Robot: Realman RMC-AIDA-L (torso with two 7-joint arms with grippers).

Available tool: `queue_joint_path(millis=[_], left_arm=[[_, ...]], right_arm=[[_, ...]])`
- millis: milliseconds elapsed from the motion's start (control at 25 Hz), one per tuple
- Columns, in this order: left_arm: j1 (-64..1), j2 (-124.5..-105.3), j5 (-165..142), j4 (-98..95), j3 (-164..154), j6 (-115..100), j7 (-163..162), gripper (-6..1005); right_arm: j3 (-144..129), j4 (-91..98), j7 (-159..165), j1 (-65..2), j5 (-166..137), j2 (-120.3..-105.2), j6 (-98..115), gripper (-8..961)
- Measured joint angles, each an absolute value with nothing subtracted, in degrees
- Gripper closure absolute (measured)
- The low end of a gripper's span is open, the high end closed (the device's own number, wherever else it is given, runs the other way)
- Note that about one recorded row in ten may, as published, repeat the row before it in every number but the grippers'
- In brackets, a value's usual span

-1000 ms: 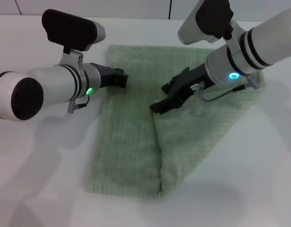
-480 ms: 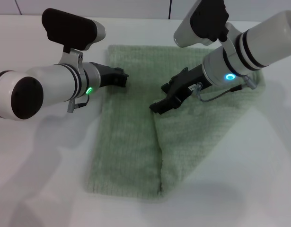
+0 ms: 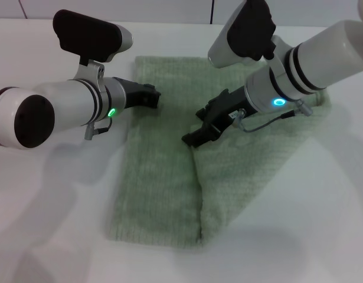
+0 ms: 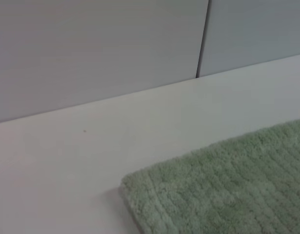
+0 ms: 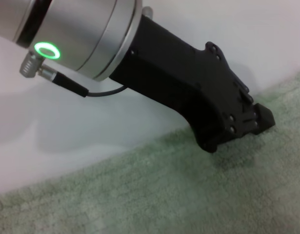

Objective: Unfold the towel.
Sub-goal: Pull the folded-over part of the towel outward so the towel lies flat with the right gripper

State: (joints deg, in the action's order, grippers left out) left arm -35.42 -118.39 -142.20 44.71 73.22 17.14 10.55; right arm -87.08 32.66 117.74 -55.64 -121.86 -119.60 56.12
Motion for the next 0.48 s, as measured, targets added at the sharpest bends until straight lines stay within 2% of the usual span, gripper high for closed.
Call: queue_joint_path(millis=[480], left_arm=[[-35.1, -118.39, -142.2, 45.0, 73.2, 17.1, 10.5, 1000]], right_arm=[[-87.7, 32.6, 117.7, -55.6, -121.5, -119.62, 55.9, 239]])
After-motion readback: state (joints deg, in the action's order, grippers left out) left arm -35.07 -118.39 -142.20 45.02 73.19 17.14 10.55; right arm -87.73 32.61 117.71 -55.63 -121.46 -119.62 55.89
